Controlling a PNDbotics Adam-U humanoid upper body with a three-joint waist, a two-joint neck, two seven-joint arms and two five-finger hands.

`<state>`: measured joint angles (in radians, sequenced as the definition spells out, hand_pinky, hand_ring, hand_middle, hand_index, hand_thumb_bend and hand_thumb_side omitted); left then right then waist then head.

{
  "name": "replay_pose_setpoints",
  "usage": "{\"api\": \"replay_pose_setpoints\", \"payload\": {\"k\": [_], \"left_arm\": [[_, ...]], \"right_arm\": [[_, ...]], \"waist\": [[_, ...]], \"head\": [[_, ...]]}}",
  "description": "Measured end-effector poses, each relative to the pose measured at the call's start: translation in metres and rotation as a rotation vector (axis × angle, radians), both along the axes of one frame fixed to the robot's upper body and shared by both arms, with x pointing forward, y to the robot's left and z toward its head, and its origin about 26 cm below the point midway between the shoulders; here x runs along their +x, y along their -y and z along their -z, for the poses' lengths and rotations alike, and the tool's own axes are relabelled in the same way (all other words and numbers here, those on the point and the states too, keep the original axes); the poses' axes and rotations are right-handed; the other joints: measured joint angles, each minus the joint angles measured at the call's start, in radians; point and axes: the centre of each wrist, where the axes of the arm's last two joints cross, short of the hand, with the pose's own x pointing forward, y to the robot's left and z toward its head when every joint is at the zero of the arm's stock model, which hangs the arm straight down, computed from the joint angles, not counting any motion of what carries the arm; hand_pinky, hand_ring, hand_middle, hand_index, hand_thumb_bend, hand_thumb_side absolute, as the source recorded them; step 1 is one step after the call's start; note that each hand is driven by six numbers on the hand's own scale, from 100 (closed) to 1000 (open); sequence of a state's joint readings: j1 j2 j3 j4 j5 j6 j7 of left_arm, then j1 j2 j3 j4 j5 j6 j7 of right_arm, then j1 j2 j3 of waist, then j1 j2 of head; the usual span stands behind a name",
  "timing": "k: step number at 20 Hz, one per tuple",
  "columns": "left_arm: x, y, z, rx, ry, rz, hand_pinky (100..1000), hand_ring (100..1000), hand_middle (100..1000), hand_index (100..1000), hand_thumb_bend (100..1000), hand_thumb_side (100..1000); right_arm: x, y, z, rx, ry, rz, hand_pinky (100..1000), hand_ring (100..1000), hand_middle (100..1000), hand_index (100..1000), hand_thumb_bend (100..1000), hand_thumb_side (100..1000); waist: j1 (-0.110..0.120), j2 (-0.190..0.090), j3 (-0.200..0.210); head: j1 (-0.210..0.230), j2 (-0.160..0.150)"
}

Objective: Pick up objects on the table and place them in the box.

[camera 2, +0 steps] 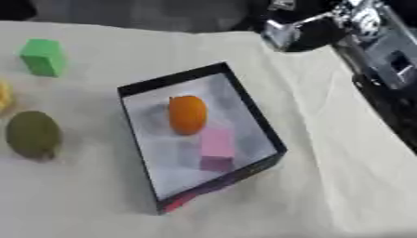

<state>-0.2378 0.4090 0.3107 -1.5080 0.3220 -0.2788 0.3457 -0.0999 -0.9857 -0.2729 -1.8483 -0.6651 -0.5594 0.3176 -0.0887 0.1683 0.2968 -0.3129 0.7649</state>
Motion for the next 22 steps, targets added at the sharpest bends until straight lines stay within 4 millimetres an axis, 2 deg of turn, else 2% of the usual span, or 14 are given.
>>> {"api": "replay_pose_setpoints", "payload": {"k": [3, 7, 9, 13, 16, 22], "left_arm": [[-0.006, -0.003, -0.01, 0.039, 0.017, 0.004, 707, 843, 762, 861, 168, 739], [-0.011, -0.005, -0.024, 0.088, 0.041, 0.013, 707, 844, 763, 863, 159, 736], [-0.013, -0.005, -0.03, 0.109, 0.048, 0.024, 704, 844, 764, 864, 153, 740], [-0.016, -0.004, -0.042, 0.163, 0.05, 0.054, 702, 844, 764, 866, 132, 741], [-0.018, -0.004, -0.052, 0.22, 0.045, 0.08, 702, 844, 764, 866, 110, 739], [-0.019, -0.009, -0.071, 0.354, 0.016, 0.123, 696, 840, 761, 866, 105, 699]], "right_arm": [[-0.005, 0.038, -0.001, 0.167, -0.061, 0.036, 846, 916, 856, 863, 100, 446], [-0.018, 0.075, 0.008, 0.31, -0.113, 0.066, 837, 905, 841, 855, 100, 483], [-0.032, 0.09, 0.023, 0.334, -0.139, 0.104, 838, 909, 844, 856, 100, 549], [-0.061, 0.107, 0.061, 0.364, -0.167, 0.19, 838, 914, 846, 855, 100, 566], [-0.079, 0.112, 0.084, 0.399, -0.183, 0.244, 829, 907, 835, 849, 100, 576], [-0.105, 0.119, 0.11, 0.486, -0.201, 0.314, 831, 905, 833, 848, 100, 583]], "waist": [[0.0, 0.0, -0.018], [0.0, 0.001, -0.036], [0.0, 0.001, -0.048], [0.006, 0.027, -0.061], [0.016, 0.037, -0.078], [0.025, 0.048, -0.116]], "head": [[0.045, 0.0], [0.082, 0.0], [0.095, 0.0], [0.112, 0.0], [0.103, 0.0], [0.032, 0.001]]}}
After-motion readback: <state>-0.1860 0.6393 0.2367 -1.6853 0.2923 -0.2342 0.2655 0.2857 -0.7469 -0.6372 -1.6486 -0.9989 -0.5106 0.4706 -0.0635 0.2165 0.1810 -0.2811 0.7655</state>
